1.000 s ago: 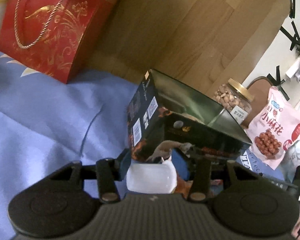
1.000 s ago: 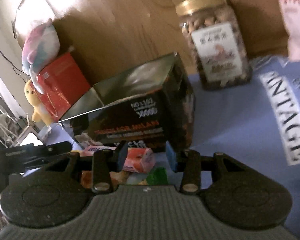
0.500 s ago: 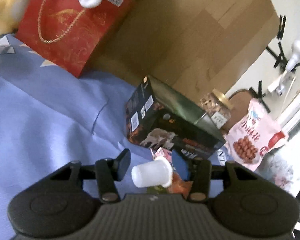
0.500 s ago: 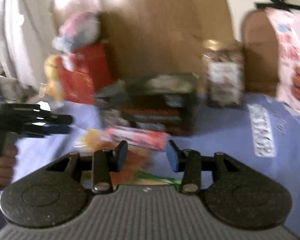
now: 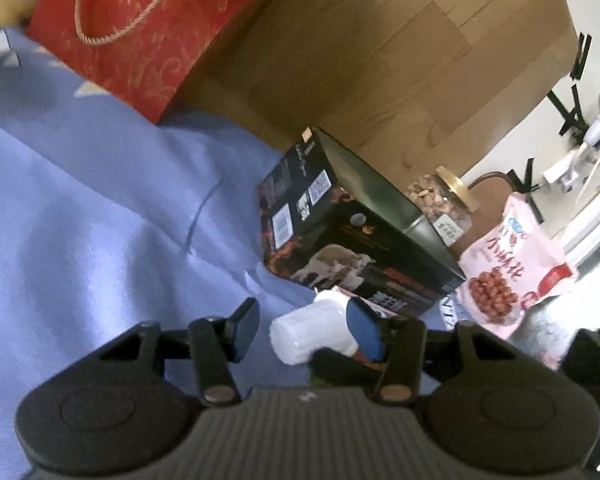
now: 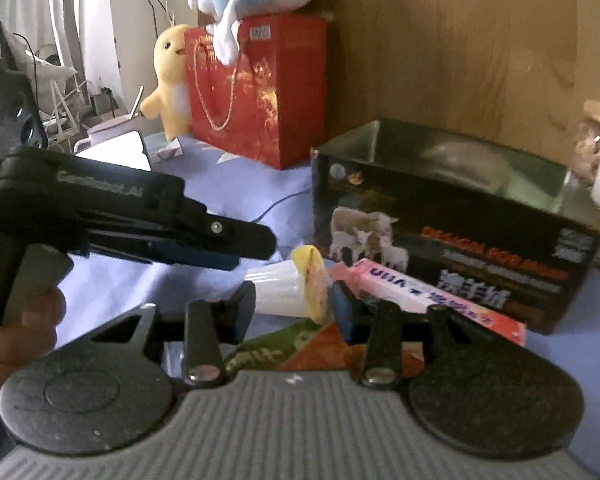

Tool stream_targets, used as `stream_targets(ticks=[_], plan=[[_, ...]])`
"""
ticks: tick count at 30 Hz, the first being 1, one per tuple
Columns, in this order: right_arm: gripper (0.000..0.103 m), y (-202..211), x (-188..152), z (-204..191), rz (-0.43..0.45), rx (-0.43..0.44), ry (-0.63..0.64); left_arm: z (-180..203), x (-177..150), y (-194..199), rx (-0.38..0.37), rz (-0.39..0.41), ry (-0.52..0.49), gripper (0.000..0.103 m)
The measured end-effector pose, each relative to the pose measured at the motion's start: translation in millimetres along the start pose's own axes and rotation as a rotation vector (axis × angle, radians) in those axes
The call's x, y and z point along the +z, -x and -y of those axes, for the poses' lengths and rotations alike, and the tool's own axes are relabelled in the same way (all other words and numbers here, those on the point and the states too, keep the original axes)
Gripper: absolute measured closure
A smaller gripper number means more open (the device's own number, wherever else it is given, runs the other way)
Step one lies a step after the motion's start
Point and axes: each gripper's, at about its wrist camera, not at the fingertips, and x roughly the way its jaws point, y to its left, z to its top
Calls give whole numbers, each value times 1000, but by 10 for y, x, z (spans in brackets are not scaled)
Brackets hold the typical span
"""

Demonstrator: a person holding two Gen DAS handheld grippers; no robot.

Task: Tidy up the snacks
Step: 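Grasp the white cup with yellow lid with the left gripper, then lift the white cup over the black box and release it inside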

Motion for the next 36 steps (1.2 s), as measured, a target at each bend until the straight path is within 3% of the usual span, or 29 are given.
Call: stream_targets(ticks=[6,14,17,20,23,28,31,34,36], plan=[[56,-94,-66,-107,-5,-10,9,-12,-55,-69,-9,-38,-20,54],[53,-161,-95,-234,-7,-57,100,28,-79,-60,9,-30,-50,51],[58,-159,-96,-212,-5,-60,95,22,-76,-59,4,-30,-51,50],[70,-159,-103,-251,4,-69,112,36,-89,-36,14,-26,-58,50],[72,-119,-128,-308,10,-47,145,22,-98,54,27,-12,-56,47],[71,31,-189,-404,12,43,195,-156,-45,353,13,71,40,47],[69,104,-184,-381,27,33,202,-206,11,436,18,99,63,47],[55,91,-141,-316,23,36,174,-181,21,401,3,85,55,47],[52,54,-123,-303,16,34,172,-141,26,346,3,67,39,45]])
